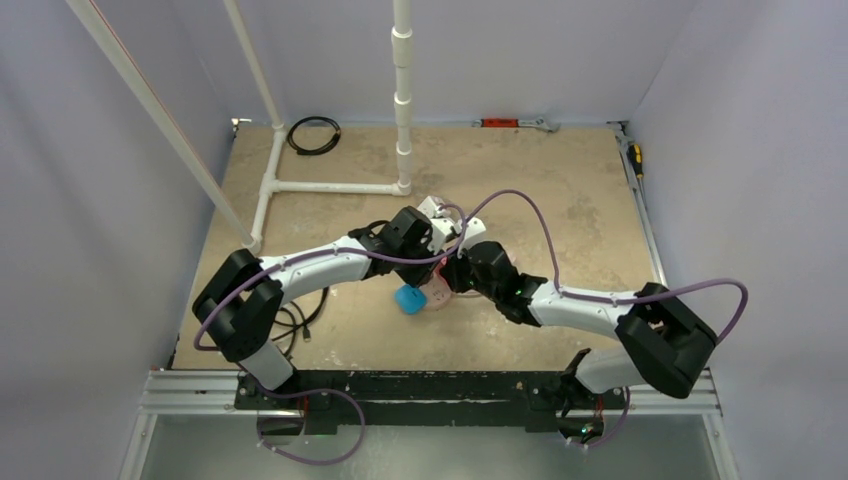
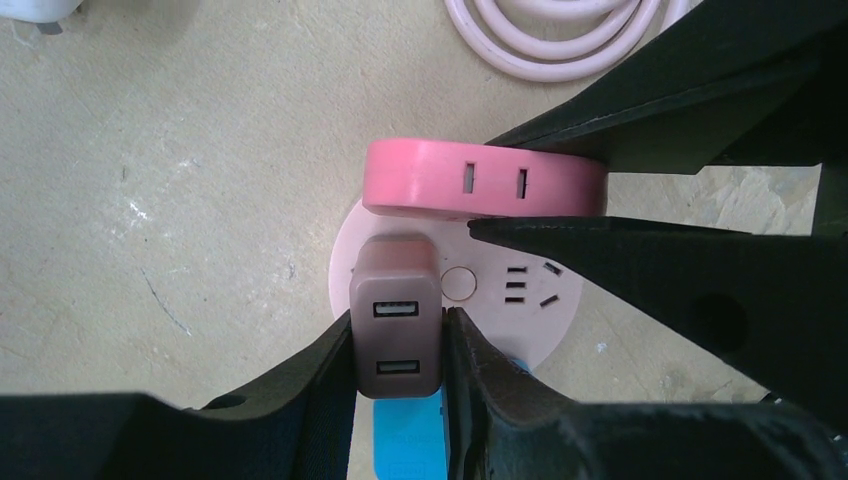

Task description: Pull the plug off the socket

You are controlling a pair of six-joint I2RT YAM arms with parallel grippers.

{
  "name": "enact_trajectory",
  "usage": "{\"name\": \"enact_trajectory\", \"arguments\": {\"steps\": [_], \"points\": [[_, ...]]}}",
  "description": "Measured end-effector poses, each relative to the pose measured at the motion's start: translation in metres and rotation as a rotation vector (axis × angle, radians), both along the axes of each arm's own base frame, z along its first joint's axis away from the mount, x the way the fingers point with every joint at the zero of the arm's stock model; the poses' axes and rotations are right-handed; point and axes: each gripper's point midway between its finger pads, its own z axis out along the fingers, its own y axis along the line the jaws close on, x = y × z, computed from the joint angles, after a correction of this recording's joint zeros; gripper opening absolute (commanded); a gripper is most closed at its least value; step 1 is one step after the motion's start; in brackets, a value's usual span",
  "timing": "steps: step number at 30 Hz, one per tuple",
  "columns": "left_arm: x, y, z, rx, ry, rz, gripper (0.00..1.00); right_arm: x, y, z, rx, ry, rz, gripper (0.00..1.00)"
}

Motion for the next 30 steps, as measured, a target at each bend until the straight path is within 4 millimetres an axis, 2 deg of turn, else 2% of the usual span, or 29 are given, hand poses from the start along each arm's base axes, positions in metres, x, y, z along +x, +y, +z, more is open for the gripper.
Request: {"name": "enact_trajectory", "arguments": {"steps": [12, 20, 30], "points": [[0.002, -0.004, 0.0, -0.007, 0.0, -0.006, 0.0, 0.001, -0.005, -0.002, 0.009, 0.024, -0.054, 0.0], [0.011, -0.003, 0.001, 0.0, -0.033, 0.001, 0.0, 0.02, -0.009, -0.005, 0.107, 0.111, -0.064, 0.0], [0.012, -0.004, 0.0, -0.001, -0.036, 0.001, 0.0, 0.021, -0.01, -0.004, 0.128, 0.128, -0.05, 0.0]]}}
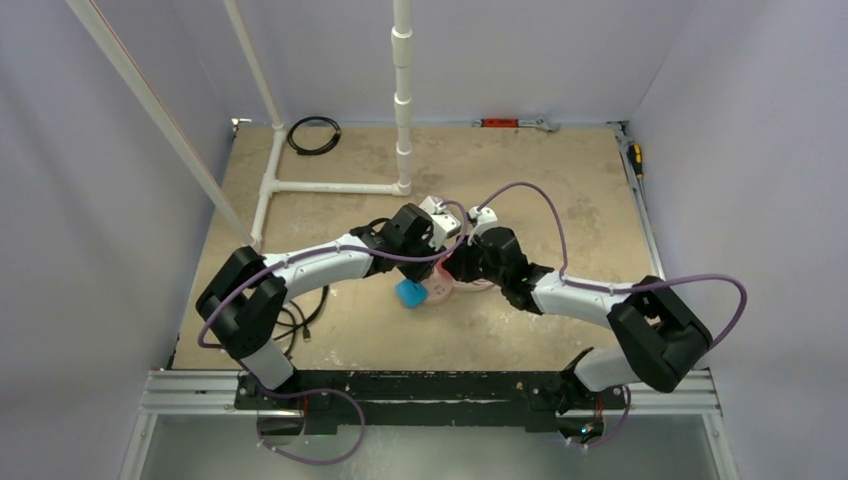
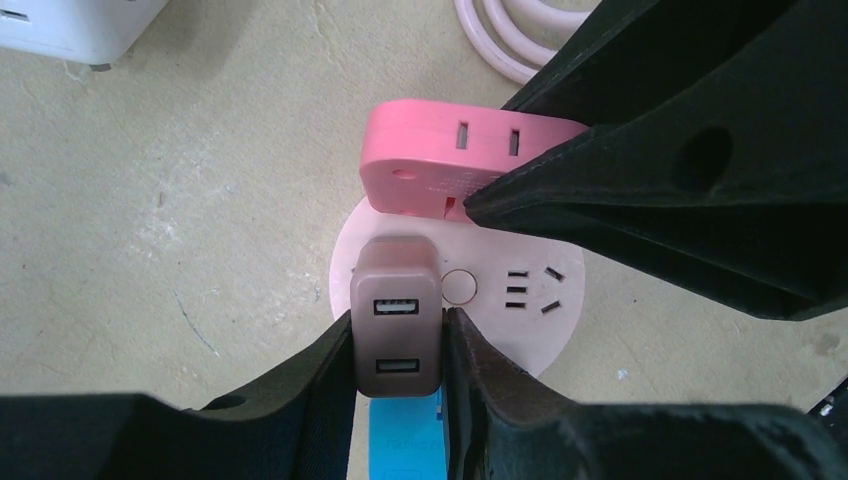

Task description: Pull the plug off the socket

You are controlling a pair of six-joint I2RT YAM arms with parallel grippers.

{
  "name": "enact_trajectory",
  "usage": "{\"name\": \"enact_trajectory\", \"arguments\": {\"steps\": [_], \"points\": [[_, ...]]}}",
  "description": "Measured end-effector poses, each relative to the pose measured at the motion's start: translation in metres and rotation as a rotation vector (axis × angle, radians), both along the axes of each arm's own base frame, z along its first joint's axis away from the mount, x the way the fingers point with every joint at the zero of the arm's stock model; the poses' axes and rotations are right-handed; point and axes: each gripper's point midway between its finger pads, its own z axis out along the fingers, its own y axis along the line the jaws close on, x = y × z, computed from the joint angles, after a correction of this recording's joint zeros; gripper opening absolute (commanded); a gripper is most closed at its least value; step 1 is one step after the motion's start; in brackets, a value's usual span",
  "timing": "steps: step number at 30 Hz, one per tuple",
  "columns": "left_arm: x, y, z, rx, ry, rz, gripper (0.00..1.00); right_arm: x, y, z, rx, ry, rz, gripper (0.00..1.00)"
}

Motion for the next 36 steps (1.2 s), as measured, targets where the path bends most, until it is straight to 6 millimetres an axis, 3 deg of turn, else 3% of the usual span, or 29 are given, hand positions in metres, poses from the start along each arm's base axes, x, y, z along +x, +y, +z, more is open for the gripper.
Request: {"name": "enact_trajectory", "arguments": {"steps": [9, 27, 36], "points": [[-0.006, -0.011, 0.0, -0.019, 0.013, -0.031, 0.0, -0.021, -0.011, 0.008, -0.054, -0.072, -0.007, 0.0], [-0.018, -0.013, -0.001, -0.038, 0.07, -0.06, 0.0, -0.048, -0.004, 0.007, -0.227, -0.204, -0.08, 0.0], [-0.016, -0.009, -0.002, -0.031, 0.081, -0.05, 0.0, -0.048, 0.004, 0.006, -0.297, -0.238, -0.102, 0.0]]}}
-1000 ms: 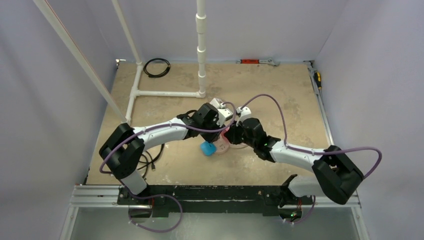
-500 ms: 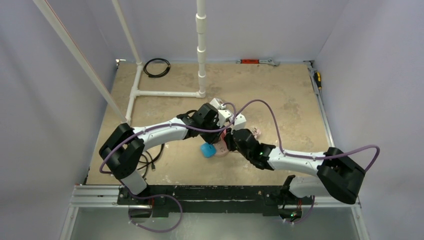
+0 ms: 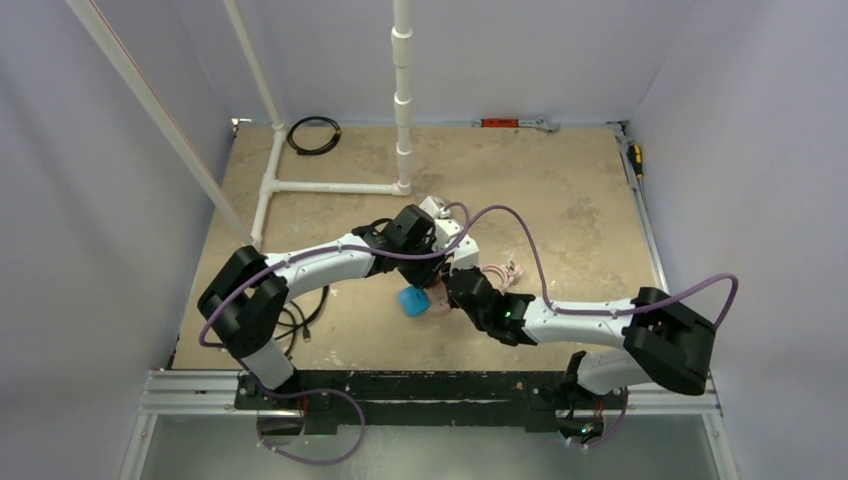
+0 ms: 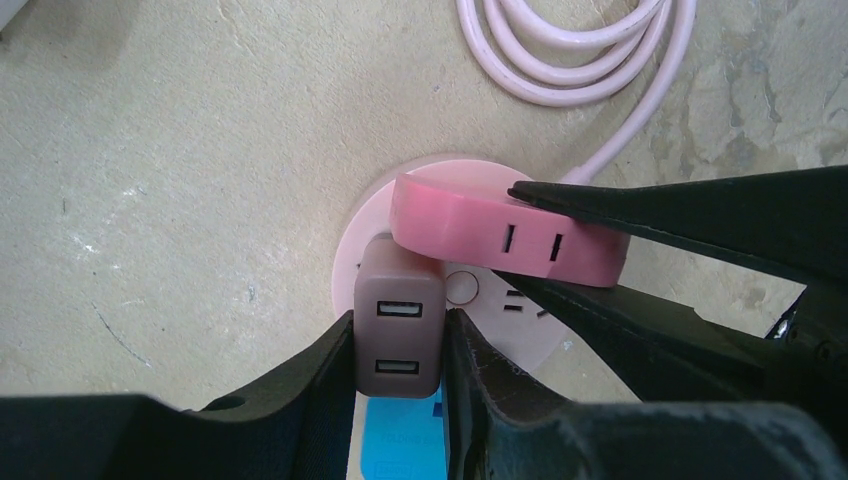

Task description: Pull the plug off the socket

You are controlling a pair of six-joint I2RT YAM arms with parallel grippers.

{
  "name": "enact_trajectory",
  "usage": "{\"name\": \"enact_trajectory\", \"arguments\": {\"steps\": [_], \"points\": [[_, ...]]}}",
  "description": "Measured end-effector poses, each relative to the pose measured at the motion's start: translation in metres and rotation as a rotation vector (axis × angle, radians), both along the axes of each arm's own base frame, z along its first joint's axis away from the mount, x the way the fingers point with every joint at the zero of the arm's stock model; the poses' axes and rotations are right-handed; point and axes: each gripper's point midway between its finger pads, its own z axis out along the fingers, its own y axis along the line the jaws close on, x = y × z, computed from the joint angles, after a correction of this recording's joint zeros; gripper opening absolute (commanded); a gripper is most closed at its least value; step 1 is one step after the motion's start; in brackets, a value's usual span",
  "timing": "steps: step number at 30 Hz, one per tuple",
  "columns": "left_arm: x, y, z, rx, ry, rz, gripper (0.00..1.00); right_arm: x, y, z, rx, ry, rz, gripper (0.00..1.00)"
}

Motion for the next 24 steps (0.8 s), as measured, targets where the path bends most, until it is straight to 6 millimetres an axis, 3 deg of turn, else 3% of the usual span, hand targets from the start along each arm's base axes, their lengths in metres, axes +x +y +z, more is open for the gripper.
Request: {"name": "enact_trajectory", "arguments": {"steps": [7, 14, 24], "points": [[0.0, 0.0, 0.0, 0.001, 0.002, 0.0, 0.0, 0.001, -0.002, 0.001, 0.024, 0.019, 0.009, 0.0], [0.005, -0.004, 0.0, -0.011, -0.015, 0.003, 0.0, 0.017, -0.018, 0.0, 0.201, 0.118, 0.022, 0.0], [0.009, -0.005, 0.001, -0.012, -0.024, 0.018, 0.0, 0.024, -0.021, -0.001, 0.324, 0.197, 0.059, 0.0]]}}
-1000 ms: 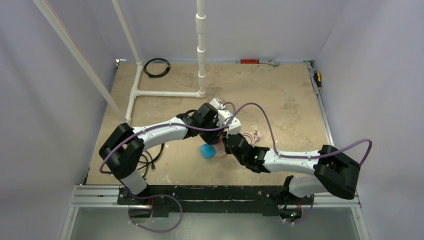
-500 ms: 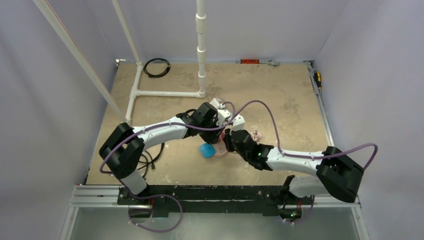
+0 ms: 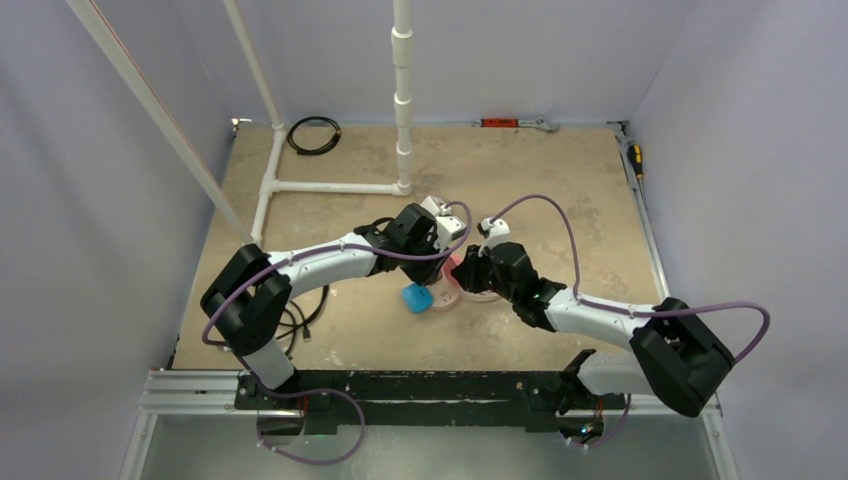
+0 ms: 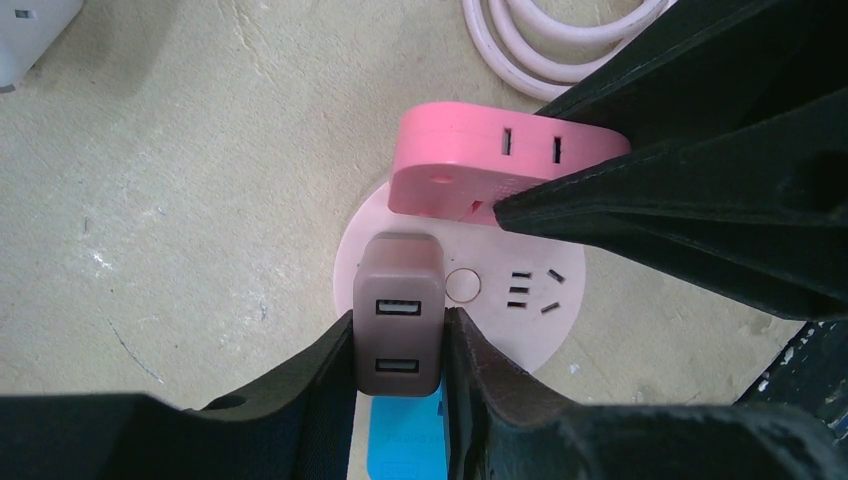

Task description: Pull the plug off the socket

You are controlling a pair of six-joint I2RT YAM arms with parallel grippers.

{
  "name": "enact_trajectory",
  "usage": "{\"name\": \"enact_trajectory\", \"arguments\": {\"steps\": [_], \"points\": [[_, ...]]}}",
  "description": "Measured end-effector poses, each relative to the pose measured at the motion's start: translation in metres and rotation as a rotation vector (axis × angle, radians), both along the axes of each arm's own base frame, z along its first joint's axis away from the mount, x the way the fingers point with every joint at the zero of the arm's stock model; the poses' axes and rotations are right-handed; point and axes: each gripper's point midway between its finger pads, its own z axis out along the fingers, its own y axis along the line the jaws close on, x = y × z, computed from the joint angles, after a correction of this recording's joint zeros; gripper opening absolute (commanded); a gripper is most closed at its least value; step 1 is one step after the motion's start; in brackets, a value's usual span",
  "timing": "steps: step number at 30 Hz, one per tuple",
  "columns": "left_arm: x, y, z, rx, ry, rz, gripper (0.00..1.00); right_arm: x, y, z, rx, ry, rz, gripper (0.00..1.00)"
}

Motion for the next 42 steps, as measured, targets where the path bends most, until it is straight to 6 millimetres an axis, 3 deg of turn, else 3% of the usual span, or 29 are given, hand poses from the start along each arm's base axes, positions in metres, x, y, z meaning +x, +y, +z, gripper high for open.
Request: {"name": "enact_trajectory", "arguments": {"steps": [10, 14, 28, 36, 42], "points": [[-0.002, -0.004, 0.002, -0.014, 0.013, -0.009, 0.0, -0.01, -0.001, 0.007, -0.06, -0.07, -0.014, 0.0], [-0.006, -0.004, 0.001, -0.01, 0.024, -0.016, 0.0, -0.018, 0.003, 0.005, -0.134, -0.113, -0.022, 0.0], [-0.002, 0.004, -0.001, 0.023, 0.014, 0.009, 0.0, -0.018, 0.023, 0.001, -0.415, -0.211, -0.11, 0.0], [-0.002, 0.004, -0.001, 0.024, 0.016, 0.007, 0.0, -0.019, 0.022, 0.002, -0.388, -0.196, -0.101, 0.0], [-0.001, 0.003, 0.0, 0.02, 0.011, 0.01, 0.0, -0.008, 0.008, 0.003, -0.228, -0.109, -0.087, 0.0]]}}
